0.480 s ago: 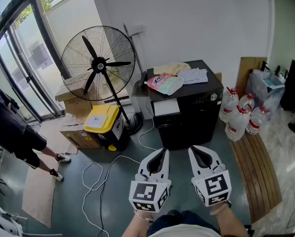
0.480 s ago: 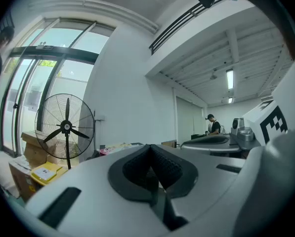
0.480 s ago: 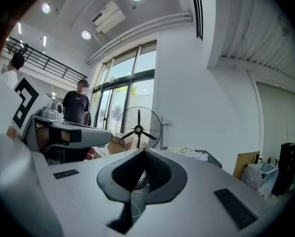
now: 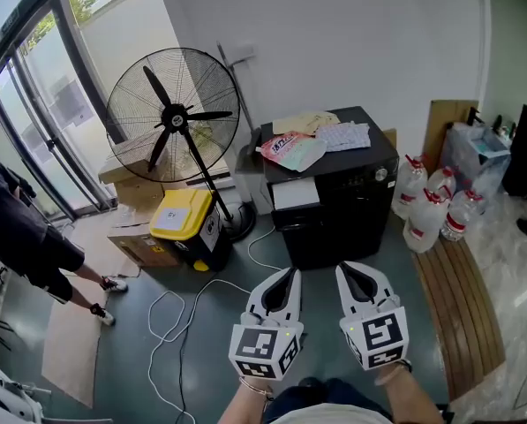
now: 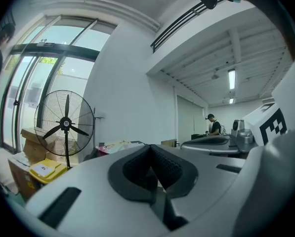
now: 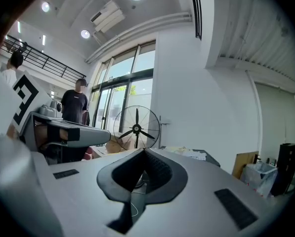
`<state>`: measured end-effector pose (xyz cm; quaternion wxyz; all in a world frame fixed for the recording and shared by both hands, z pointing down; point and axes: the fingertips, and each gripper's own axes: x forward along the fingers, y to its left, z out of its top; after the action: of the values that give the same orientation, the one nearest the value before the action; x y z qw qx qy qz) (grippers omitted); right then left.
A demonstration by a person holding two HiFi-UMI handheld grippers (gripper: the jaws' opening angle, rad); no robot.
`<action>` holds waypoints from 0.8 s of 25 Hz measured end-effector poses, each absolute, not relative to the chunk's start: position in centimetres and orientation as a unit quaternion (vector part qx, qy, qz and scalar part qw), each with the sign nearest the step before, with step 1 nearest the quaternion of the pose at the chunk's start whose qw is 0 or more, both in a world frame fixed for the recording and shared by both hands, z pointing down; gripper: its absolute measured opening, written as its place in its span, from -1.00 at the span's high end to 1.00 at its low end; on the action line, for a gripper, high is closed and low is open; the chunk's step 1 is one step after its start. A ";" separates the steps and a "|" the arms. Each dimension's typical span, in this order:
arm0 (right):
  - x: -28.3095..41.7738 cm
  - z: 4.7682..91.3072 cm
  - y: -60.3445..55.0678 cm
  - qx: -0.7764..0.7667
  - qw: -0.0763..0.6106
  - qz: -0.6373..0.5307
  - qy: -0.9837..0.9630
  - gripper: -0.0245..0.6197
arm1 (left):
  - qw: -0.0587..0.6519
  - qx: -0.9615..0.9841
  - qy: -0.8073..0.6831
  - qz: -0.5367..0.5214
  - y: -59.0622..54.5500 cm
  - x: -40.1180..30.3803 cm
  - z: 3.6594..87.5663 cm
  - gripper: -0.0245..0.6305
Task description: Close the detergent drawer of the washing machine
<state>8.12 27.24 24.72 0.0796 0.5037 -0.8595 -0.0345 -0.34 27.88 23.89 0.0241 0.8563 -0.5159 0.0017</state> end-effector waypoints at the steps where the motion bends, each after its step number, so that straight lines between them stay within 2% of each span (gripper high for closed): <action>1: 8.2 24.9 27.0 0.501 0.082 -0.035 -0.861 0.87 | 0.026 0.855 -0.518 0.002 27.6 -0.3 24.0 0.88; 20: 7.9 27.2 20.5 0.474 0.089 -0.020 -0.876 0.87 | 0.044 0.840 -0.540 0.004 21.6 -0.4 26.0 0.88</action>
<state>7.93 20.53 27.17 0.0894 0.4743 -0.8756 -0.0204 -0.39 21.58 26.00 0.0438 0.8404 -0.5402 0.0043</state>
